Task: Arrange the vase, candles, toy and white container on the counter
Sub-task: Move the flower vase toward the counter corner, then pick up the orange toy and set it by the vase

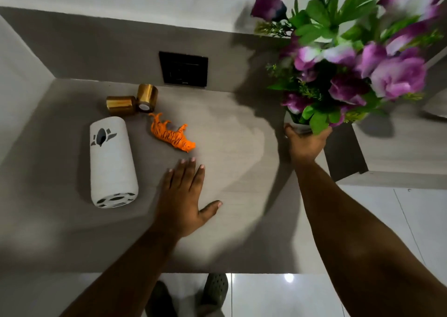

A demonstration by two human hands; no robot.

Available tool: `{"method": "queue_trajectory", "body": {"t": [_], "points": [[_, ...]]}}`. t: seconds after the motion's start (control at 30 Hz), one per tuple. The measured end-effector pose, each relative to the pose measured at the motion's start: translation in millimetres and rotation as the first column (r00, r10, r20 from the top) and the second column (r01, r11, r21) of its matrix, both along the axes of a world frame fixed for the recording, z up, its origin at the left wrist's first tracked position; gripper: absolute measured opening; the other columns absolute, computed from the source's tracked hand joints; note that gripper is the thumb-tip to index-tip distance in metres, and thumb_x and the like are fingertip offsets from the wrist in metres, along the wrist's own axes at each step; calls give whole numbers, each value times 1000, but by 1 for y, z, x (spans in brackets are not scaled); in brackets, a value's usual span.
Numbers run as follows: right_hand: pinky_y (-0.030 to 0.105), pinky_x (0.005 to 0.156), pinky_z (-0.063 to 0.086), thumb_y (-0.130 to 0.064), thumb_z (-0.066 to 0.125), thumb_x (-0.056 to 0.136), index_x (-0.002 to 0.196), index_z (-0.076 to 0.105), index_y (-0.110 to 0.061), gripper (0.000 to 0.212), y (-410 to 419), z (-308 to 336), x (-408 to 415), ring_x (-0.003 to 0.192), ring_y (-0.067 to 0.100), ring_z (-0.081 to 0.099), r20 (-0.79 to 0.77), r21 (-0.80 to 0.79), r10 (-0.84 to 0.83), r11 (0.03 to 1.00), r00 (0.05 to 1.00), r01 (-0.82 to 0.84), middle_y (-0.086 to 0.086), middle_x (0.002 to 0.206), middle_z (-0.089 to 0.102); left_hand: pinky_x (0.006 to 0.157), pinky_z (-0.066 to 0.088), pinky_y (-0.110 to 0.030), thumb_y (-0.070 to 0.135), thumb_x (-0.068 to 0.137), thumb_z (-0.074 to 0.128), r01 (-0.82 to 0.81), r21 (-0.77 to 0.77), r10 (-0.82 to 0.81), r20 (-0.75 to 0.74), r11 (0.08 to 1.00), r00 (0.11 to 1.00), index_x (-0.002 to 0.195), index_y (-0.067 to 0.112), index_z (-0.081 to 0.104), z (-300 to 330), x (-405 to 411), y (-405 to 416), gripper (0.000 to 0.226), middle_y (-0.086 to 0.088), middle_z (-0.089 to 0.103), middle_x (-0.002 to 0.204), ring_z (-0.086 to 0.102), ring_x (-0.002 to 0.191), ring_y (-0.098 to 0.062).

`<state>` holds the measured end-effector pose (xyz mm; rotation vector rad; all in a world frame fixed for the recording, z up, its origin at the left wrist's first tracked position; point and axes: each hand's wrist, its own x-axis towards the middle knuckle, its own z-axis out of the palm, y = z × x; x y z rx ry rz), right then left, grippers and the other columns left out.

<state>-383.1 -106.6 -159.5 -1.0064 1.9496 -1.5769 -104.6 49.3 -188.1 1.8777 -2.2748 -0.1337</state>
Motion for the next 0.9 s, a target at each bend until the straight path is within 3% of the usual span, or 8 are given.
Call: {"method": "queue_trajectory", "body": {"t": [0.07,0.13,0.27,0.53,0.6,0.67,0.8,0.9], "points": [[-1,79,42,11,79,67,142,23,6,93,-6,-5,-1,109,11,53,22,-22,47,999,999,-46,11,131,48,117,23,-55,73,80,43,-6,5,6,-3,1000,1000,145,11,39,1,0,0,90,-14,32,157,27,146,-36],[-6,77,37,10,79,69,140,25,10,89,-10,-6,-3,106,2,51,-11,-37,72,997,997,-72,15,131,49,117,23,-55,73,80,43,-10,9,10,-2,1000,1000,145,12,39,2,-1,0,90,-14,33,157,27,146,-36],[-3,83,37,-11,83,73,137,37,5,79,-10,-5,-2,105,7,55,-24,-53,87,995,996,-88,16,130,55,117,23,-54,73,80,42,-10,7,10,9,1000,1000,145,12,40,1,-1,-1,90,-14,34,156,27,146,-35],[-9,85,30,-9,84,71,143,25,6,94,-5,-5,4,126,22,50,25,-11,83,996,996,-83,18,140,49,117,21,-53,76,81,38,-9,25,9,5,1000,1000,146,14,37,-3,0,-1,90,-13,32,157,23,147,-34],[-4,95,28,-14,87,69,149,9,2,113,1,2,9,130,17,43,58,44,63,997,996,-66,14,146,44,118,21,-54,76,82,35,-5,40,5,5,999,1000,146,14,37,-2,0,-1,90,-13,32,158,23,148,-33],[18,112,28,-24,86,70,150,5,1,117,17,6,24,136,23,40,27,175,16,984,1000,-20,14,148,41,117,23,-54,76,82,34,3,61,-4,10,998,1000,145,13,38,2,0,0,90,-14,33,157,24,147,-34],[34,100,44,-26,78,77,125,52,-1,59,67,13,101,113,35,57,-126,188,177,970,976,-152,15,115,60,117,24,-53,75,83,31,17,115,-22,37,993,999,145,9,40,12,2,3,90,-16,34,156,27,146,-35],[43,92,50,-23,70,81,107,67,-2,34,73,28,171,100,38,61,-409,113,490,865,770,-490,20,106,68,121,13,-49,73,83,25,45,168,-55,55,985,997,149,10,31,15,8,4,91,-15,28,159,17,149,-33]]}}
